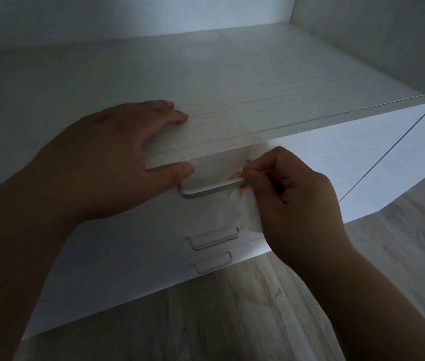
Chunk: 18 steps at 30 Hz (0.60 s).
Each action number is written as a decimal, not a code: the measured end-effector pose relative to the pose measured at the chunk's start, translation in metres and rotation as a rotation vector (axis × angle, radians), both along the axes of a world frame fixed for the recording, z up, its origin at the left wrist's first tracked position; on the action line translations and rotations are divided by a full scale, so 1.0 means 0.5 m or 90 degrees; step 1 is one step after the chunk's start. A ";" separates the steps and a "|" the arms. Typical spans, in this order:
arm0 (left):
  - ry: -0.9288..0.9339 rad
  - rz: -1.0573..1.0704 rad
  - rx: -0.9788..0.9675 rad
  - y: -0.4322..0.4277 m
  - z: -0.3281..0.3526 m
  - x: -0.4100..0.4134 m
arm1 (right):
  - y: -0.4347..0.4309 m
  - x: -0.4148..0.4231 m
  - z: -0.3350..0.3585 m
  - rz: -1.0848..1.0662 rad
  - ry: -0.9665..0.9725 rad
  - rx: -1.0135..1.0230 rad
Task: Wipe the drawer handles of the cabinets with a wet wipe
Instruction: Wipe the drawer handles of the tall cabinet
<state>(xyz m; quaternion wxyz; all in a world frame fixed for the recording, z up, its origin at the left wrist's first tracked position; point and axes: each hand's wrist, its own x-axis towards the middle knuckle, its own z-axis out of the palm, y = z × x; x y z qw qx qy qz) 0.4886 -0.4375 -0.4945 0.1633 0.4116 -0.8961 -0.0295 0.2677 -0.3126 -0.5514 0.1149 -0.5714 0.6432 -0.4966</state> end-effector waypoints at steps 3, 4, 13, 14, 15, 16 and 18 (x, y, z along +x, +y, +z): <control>-0.003 -0.003 -0.002 0.000 0.001 -0.002 | 0.002 0.009 -0.002 -0.015 -0.015 -0.003; -0.010 -0.002 -0.003 0.000 0.002 -0.002 | 0.003 0.015 -0.003 -0.023 -0.017 -0.005; -0.020 0.009 -0.008 0.005 0.001 0.000 | -0.010 -0.024 0.015 0.034 -0.078 0.031; -0.022 0.008 -0.008 0.004 0.001 0.000 | -0.012 -0.026 0.017 0.036 -0.083 0.026; -0.022 0.007 -0.008 0.002 0.001 0.001 | -0.014 -0.029 0.018 0.037 -0.089 0.022; -0.020 0.005 -0.008 0.001 0.001 0.001 | -0.016 -0.031 0.019 0.036 -0.094 0.020; -0.016 0.003 -0.006 0.000 0.001 0.003 | -0.019 -0.035 0.017 0.034 -0.087 0.018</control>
